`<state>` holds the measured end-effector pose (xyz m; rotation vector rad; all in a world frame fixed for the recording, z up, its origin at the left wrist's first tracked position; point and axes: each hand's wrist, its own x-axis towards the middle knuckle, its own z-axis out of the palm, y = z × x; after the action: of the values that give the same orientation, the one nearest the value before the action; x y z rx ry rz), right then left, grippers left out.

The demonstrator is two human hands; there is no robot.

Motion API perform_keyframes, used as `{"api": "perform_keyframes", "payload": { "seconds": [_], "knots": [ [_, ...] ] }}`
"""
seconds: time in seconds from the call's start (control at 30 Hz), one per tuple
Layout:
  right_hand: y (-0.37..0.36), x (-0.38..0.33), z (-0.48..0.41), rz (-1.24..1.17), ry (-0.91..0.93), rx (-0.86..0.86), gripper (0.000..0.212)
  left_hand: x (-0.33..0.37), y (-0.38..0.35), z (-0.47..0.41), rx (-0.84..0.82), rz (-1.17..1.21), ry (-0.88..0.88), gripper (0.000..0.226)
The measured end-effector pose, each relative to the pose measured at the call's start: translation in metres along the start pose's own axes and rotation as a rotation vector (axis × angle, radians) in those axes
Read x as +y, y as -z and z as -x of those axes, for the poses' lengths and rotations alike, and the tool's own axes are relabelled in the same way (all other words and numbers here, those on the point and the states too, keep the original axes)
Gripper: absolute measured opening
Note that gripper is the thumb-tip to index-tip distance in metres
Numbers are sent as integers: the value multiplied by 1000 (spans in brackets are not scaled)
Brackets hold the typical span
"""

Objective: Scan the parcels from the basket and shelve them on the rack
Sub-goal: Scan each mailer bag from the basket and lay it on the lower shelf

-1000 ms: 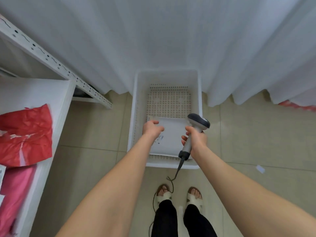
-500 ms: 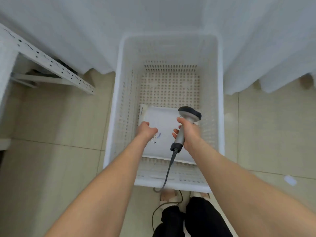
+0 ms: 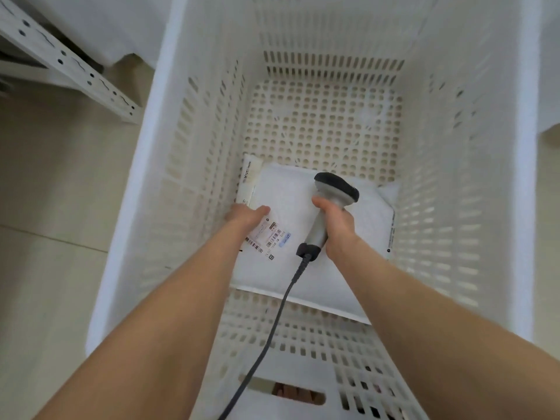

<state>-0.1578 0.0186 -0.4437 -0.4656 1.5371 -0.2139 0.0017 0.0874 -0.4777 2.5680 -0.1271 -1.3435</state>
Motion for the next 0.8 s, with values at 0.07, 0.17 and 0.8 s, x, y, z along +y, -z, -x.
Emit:
{"api": "perform_keyframes", "payload": {
  "seconds": [0.07,0.17,0.8],
  "knots": [
    [0,7,-6,15,-6,24,29,-4,-3,-7,27,-17,16,77],
    [0,10,-5,-6,12,20,31,-7,-1,-6,72,-23,24,76],
    [32,-56,161,-163,-7,-71,33,55,44,178,-41,84,-210,25]
  ]
}}
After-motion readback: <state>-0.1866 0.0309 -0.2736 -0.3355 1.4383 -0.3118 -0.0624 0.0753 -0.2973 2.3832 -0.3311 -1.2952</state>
